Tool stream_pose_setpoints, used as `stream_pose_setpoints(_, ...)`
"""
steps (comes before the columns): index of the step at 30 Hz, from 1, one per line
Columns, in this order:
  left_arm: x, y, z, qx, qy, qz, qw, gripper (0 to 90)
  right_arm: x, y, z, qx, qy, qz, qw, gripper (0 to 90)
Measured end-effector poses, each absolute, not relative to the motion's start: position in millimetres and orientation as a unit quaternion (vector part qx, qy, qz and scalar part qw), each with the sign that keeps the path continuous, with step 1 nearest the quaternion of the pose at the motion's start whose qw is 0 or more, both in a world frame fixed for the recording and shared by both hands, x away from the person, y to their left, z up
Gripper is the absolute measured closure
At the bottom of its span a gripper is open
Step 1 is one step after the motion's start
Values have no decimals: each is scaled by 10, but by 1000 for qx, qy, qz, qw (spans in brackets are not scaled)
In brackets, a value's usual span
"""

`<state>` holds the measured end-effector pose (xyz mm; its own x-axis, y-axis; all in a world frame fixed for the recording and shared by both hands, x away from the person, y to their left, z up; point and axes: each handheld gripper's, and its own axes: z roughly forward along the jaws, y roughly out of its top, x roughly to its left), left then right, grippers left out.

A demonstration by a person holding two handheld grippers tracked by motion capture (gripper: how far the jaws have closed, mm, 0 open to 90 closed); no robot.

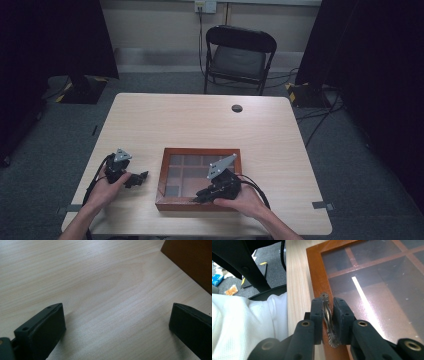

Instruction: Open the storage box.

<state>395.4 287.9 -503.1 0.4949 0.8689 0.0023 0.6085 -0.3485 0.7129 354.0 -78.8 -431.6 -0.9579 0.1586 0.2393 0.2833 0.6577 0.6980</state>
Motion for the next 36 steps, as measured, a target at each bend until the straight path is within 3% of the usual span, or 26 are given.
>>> stream_pose_setpoints(36,3955,2879,-5031,798,463,195,334,0,3498,-759,-4313,-116,-914,-385,62,829)
